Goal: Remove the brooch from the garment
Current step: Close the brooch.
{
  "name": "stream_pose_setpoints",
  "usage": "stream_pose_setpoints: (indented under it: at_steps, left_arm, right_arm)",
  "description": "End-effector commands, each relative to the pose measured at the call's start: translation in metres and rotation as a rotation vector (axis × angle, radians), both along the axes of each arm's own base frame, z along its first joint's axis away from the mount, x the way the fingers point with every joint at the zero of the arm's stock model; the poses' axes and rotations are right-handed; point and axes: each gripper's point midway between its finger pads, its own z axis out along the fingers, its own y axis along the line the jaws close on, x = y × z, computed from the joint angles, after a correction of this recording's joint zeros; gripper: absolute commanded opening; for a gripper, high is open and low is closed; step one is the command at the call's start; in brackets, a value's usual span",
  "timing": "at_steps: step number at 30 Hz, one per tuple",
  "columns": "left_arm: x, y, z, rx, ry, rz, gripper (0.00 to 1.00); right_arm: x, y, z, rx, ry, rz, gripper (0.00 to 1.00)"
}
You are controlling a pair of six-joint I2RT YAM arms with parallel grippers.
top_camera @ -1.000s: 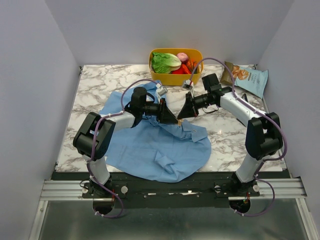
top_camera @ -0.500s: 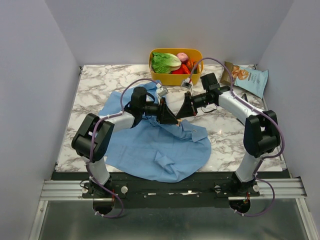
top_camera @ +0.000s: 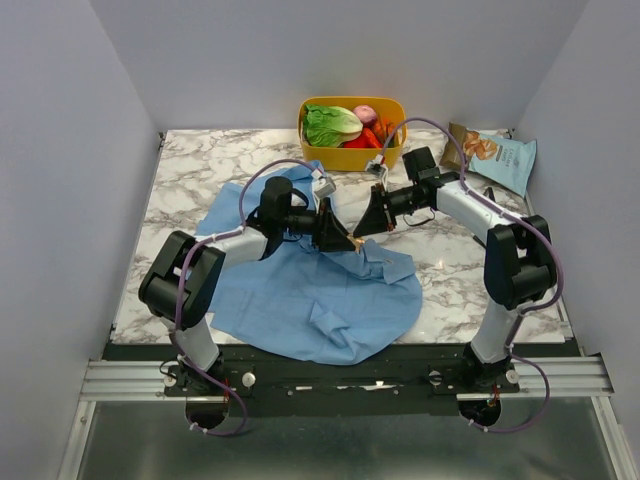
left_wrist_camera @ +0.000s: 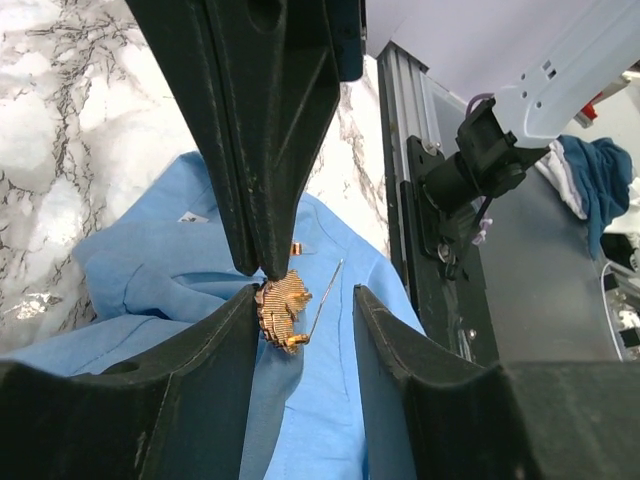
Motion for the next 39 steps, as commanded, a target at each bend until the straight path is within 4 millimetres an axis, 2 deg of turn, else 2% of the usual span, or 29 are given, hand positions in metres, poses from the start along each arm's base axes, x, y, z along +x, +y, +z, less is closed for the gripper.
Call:
stream_pose_setpoints:
  at_steps: [1, 17, 23, 31, 39]
  left_arm:
    - [-0.01, -0.002, 0.006, 0.002, -0.081, -0.031, 0.5]
    - [0.001, -0.003, 0.001, 0.025, -0.112, 0.044, 0.33]
    - [0.002, -0.004, 0.0, 0.02, -0.097, 0.048, 0.29]
    - [-0.001, -0.005, -0.001, 0.017, -0.077, 0.023, 0.29]
    - [-0.012, -0.003, 0.017, -0.055, -0.066, -0.021, 0.36]
  right_arm:
    - [0.005, 0.002, 0.013, 0.054, 0.015, 0.015, 0.01]
    - [0.003, 0.002, 0.016, 0.059, 0.016, 0.018, 0.0]
    - [0.003, 0.002, 0.014, 0.058, 0.019, 0.018, 0.0]
    - [0.003, 0.001, 0.014, 0.057, 0.011, 0.018, 0.0]
    - [0.003, 0.001, 0.014, 0.056, 0.011, 0.017, 0.0]
